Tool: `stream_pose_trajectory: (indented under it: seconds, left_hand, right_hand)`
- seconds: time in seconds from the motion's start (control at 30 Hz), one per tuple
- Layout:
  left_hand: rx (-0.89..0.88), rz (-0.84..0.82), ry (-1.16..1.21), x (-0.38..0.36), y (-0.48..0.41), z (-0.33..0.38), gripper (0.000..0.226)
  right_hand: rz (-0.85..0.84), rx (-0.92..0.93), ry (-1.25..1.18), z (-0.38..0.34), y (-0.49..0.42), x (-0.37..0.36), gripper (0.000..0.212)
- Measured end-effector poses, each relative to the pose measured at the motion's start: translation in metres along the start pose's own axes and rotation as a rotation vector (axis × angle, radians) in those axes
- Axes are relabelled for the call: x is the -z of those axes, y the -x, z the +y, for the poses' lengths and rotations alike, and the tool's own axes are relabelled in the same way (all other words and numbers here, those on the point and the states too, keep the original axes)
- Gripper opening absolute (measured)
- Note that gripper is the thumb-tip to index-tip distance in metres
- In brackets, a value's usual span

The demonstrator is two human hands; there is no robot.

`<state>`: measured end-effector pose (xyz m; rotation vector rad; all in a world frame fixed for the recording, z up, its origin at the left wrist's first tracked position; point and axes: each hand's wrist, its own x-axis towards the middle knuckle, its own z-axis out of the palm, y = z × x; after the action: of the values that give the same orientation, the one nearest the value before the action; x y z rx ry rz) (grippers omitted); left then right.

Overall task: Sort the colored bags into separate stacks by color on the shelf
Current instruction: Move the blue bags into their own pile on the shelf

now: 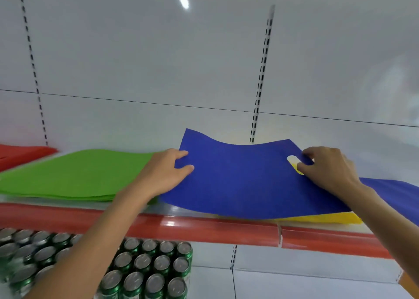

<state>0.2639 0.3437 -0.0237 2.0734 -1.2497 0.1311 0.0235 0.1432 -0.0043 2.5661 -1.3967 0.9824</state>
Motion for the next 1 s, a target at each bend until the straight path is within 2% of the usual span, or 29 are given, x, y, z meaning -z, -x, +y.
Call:
stream_pose_trajectory:
  seconds: [0.23,0.4,0.57,0.7,0.83,1.0]
  left_hand:
    - [0.02,0.026,-0.034,0.066,0.012,-0.097,0.05]
    - [0.056,0.021,-0.047,0.128,0.015,-0.189,0.05]
    - [0.06,-0.027,-0.079,0.204,0.018,-0.29,0.05]
    - [0.085,0.005,-0.06,0.255,0.011,-0.357,0.049]
    - [0.095,0.013,-0.051,0.286,0.0,-0.408,0.049]
    - [0.141,0.039,-0.041,0.318,-0.004,-0.47,0.048]
  right_hand:
    - [-0.048,0.044,-0.026,-0.115,-0.003,-0.02,0.026]
    - [-0.02,0.062,-0.052,-0.221,0.01,-0.046,0.023]
    - [-0.04,0.043,-0.081,-0.337,0.035,-0.082,0.027]
    - [-0.031,0.088,-0.063,-0.424,0.037,-0.096,0.029]
    - [-0.031,0.11,-0.033,-0.486,0.027,-0.108,0.025]
    - [-0.044,0.126,-0.038,-0.552,0.023,-0.131,0.03]
